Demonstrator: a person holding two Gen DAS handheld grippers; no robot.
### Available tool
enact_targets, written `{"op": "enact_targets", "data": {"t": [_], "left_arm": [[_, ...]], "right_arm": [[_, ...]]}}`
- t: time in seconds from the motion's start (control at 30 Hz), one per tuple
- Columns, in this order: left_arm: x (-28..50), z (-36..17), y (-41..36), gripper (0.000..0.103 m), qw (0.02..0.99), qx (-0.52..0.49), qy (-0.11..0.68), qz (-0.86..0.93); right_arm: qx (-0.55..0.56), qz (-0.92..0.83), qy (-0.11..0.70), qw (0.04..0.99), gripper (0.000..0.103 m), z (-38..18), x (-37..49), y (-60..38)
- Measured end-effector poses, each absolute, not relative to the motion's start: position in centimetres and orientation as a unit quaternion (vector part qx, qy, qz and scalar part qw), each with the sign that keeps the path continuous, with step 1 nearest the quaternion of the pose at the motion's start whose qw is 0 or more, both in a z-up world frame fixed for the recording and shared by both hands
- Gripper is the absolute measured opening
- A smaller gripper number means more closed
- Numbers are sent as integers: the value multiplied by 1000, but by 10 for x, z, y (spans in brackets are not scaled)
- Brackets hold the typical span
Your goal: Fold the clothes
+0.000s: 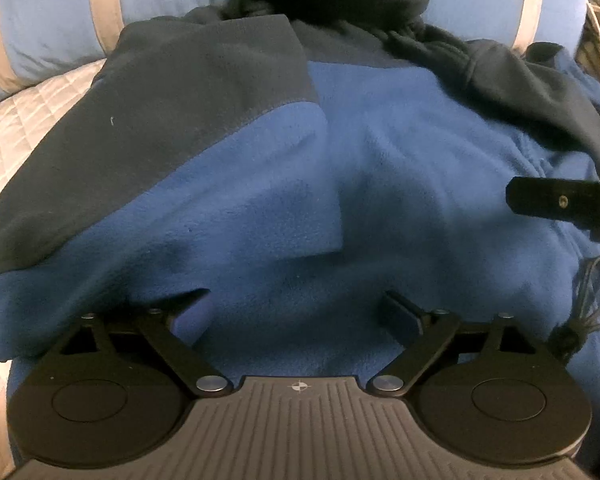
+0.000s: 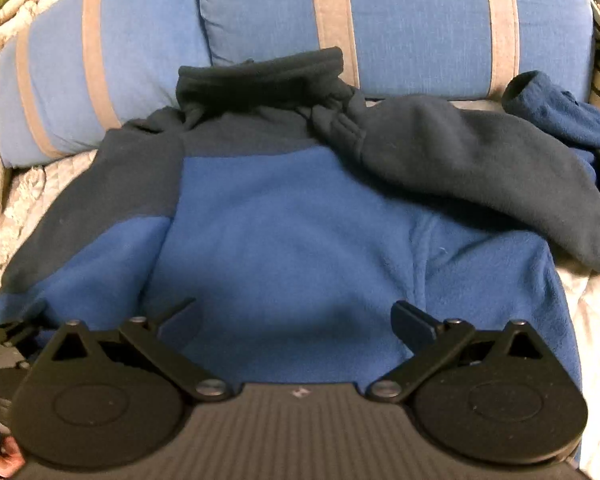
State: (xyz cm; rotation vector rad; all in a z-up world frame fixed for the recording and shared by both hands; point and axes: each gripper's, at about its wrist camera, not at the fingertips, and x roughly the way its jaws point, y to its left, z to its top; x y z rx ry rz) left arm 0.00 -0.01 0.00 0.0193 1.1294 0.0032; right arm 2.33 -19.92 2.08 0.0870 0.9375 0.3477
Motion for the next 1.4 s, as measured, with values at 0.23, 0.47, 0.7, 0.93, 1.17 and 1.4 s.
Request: {"op": "enact_targets", "data": {"t": [0.23, 0.47, 0.7, 0.93, 1.17, 1.4], "left_arm": [[-1, -4, -8, 95, 854, 18, 521, -2], [-4, -2, -9, 95, 858, 26, 513, 0], [-3, -4, -6, 96, 858, 37, 512, -7], [-4, -6, -4, 97, 859, 40, 510, -19], [-3, -6, -5, 97, 859, 45, 509, -25], [-5, -8, -8, 97, 862, 49, 504, -24]], "right_arm": [[50, 168, 436, 883, 103, 24, 17, -197], [42, 168, 443, 879, 103, 22, 20, -197], [33, 164, 448, 878, 103, 22, 19, -195], [21, 157, 440, 884, 103, 23, 17, -193], [-52, 112, 410, 904, 103, 31, 13, -188], [-69, 104, 395, 910, 103, 36, 12, -187]]}}
